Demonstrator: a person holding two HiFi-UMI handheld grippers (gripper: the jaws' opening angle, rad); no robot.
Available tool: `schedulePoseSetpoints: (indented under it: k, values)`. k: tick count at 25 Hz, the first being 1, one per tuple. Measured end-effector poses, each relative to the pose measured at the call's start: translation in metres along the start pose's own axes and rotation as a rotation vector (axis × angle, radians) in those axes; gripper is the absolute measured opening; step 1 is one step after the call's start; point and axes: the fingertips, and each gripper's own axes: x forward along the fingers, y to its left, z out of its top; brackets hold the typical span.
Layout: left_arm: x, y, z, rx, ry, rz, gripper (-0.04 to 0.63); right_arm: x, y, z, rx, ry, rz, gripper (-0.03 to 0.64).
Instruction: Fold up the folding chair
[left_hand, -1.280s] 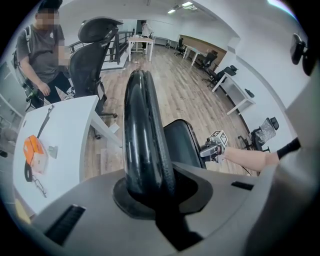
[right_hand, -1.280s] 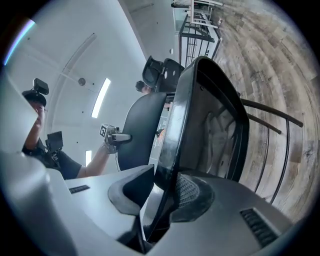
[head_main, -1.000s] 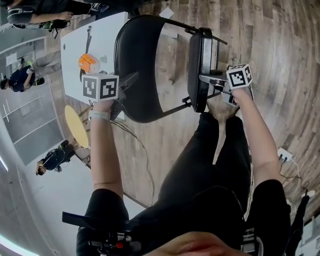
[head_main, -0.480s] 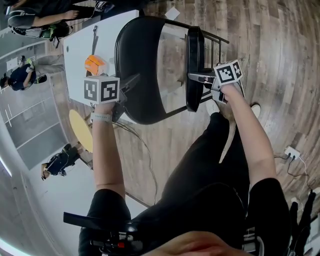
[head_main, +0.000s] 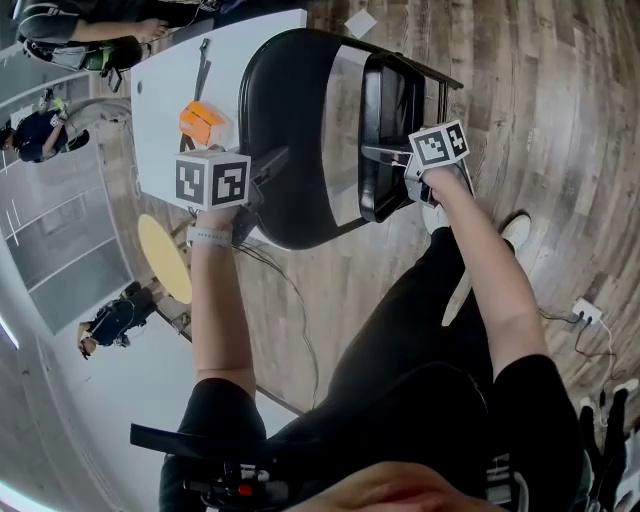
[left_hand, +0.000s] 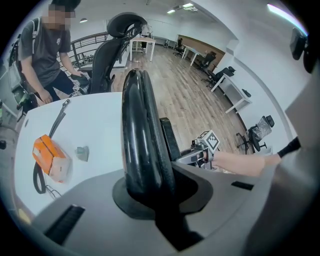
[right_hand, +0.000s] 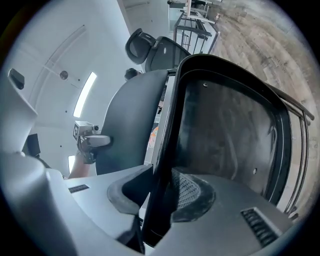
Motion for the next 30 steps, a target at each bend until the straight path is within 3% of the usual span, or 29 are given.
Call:
schedulePoseSetpoints:
  k: [19, 30]
  values:
    - [-0.001, 0.059, -0.013, -0.020, -0.022, -0.013, 0.055, 0.070, -0.015, 0.004, 0.025, -0.003, -0.034, 0.106]
    - [0.000, 0.058, -0.013, -0.019, -0.034, -0.040, 0.066, 0.070, -0.017, 0.004, 0.031, -0.061, -0.025, 0.123]
